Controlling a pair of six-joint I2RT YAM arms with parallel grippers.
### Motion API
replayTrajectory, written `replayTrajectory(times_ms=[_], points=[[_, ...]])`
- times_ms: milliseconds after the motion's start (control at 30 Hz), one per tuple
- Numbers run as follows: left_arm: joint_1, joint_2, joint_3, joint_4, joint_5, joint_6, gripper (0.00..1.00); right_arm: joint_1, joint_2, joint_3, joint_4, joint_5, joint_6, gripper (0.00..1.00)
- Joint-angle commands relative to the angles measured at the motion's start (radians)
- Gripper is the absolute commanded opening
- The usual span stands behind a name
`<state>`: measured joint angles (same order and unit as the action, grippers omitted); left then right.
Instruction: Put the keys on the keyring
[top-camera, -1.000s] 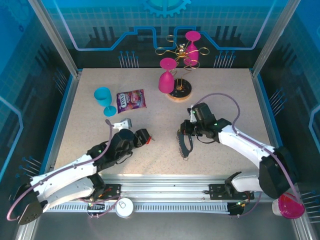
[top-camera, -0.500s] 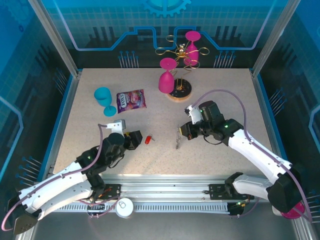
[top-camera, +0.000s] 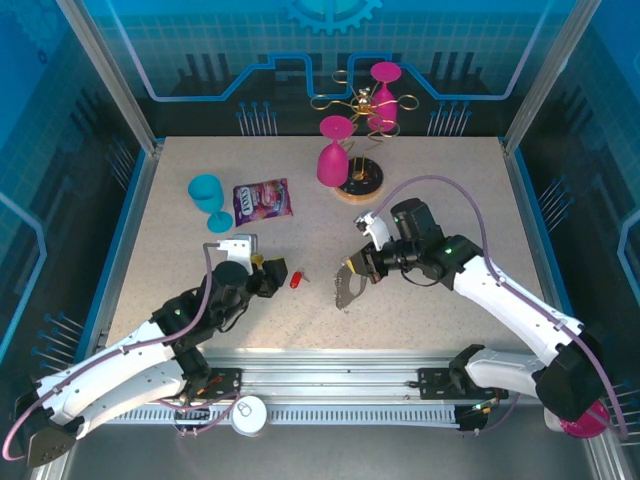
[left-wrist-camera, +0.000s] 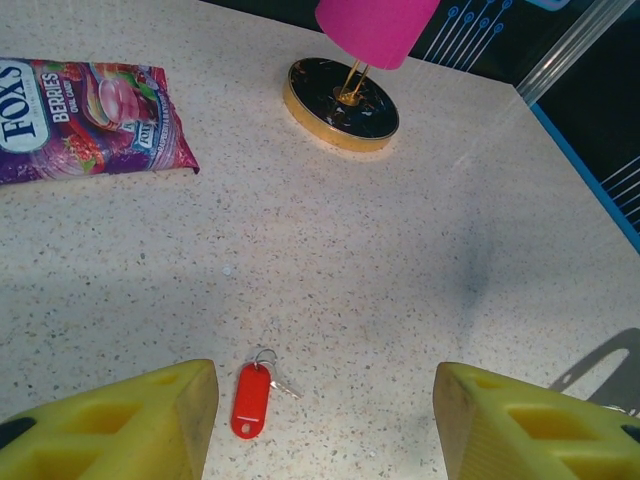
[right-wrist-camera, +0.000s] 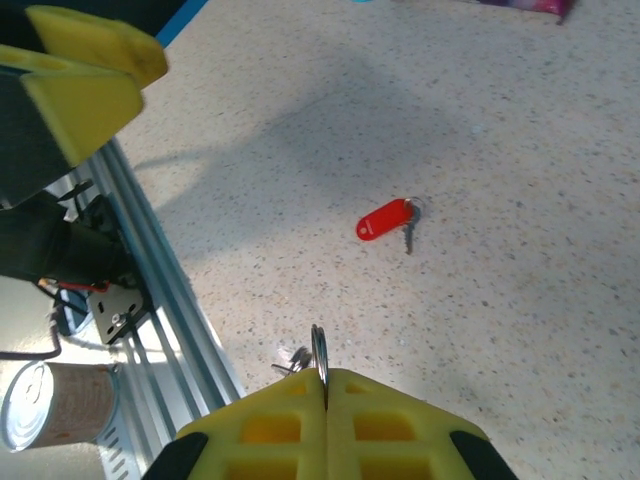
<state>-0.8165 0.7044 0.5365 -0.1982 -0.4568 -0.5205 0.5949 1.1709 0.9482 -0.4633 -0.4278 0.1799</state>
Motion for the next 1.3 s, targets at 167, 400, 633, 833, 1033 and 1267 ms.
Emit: replayTrajectory(times_ms=[167, 400, 633, 833, 1033, 1267], points=[[0.015, 0.037, 0.057, 0.078, 0.047, 0.244, 0.57, 0.012, 0.025, 0.028, 0.037, -0.137, -0.097, 0.0], [0.241, 0.139, 0.12, 0.18, 0.52, 0.533, 0.49, 0.012, 0.079, 0.063, 0.01, -0.088, -0.222, 0.0], [0.273, 0.196, 0.165, 0.127, 0.894, 0.936, 0.47, 0.014, 0.181, 0.165, -0.125, -0.034, -0.382, 0.0], [0.272, 0.261, 0.144, 0.189, 0.97, 1.0, 0.46, 0.035, 0.203, 0.196, -0.162, -0.048, -0.497, 0.0], [0.273, 0.313, 0.081, 0.344, 1.058, 0.958, 0.42, 0.057, 0.199, 0.166, -0.131, -0.116, -0.569, 0.0], [0.272, 0.386, 0.08, 0.346, 1.17, 0.946, 0.34, 0.076, 0.185, 0.152, -0.102, -0.143, -0.592, 0.0]])
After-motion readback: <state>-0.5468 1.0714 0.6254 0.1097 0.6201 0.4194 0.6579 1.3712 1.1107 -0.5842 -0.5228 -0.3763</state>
